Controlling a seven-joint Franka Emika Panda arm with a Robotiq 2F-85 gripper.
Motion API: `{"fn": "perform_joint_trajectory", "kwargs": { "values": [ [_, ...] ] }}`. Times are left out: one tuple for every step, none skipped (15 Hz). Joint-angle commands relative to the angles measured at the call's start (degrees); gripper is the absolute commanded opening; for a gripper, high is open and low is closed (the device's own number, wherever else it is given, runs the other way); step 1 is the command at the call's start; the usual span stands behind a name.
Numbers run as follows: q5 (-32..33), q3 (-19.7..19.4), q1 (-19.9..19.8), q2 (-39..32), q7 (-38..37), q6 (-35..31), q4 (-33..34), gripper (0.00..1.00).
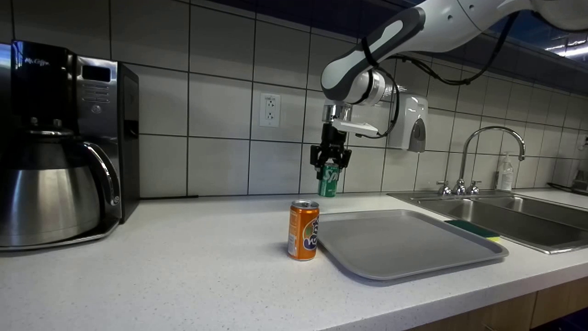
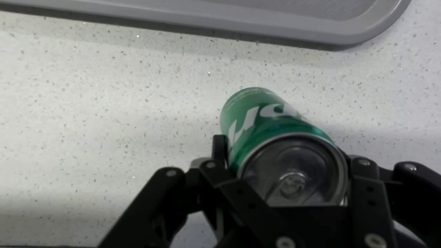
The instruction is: Put the cans on the tray.
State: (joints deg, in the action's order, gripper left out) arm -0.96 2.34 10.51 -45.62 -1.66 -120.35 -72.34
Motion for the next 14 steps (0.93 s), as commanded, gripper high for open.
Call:
{"fn": "perform_joint_trajectory", "kwargs": {
  "values": [
    [1.5,0.5,0.4,7.0,-0.8,0.7,-6.4,0.39],
    [1.5,0.7,0.6,8.5,-0.7,0.2,-8.1,0.39],
    [1.3,0.9,0.7,10.1,-0.8,-0.2,-10.0,0.39],
    [1.4,0.9,0.9,11.4,-1.1,-0.3,-11.7,0.39],
    [1.3,1.0,1.0,12.8,-1.2,-0.5,-13.4,0.39],
    [1.3,1.0,1.1,14.0,-1.4,-0.8,-15.0,0.39],
    [1.3,1.1,1.2,15.4,-1.4,-1.0,-16.9,0.39],
    [1.1,1.2,1.2,16.7,-1.4,-1.3,-18.7,0.39],
    [1.1,1.2,1.1,18.0,-1.6,-1.6,-20.7,0.39],
    [1.0,1.3,1.1,19.3,-1.9,-1.9,-22.6,0.39],
    [0.8,1.4,0.9,20.6,-2.1,-2.2,-24.6,0.39],
    [0.7,1.4,0.9,21.8,-2.4,-2.5,-26.5,0.39],
    [0.7,1.5,0.9,23.0,-2.7,-2.9,-28.5,0.39],
    [0.7,1.5,0.9,24.1,-3.0,-3.2,-30.3,0.39]
  ]
}}
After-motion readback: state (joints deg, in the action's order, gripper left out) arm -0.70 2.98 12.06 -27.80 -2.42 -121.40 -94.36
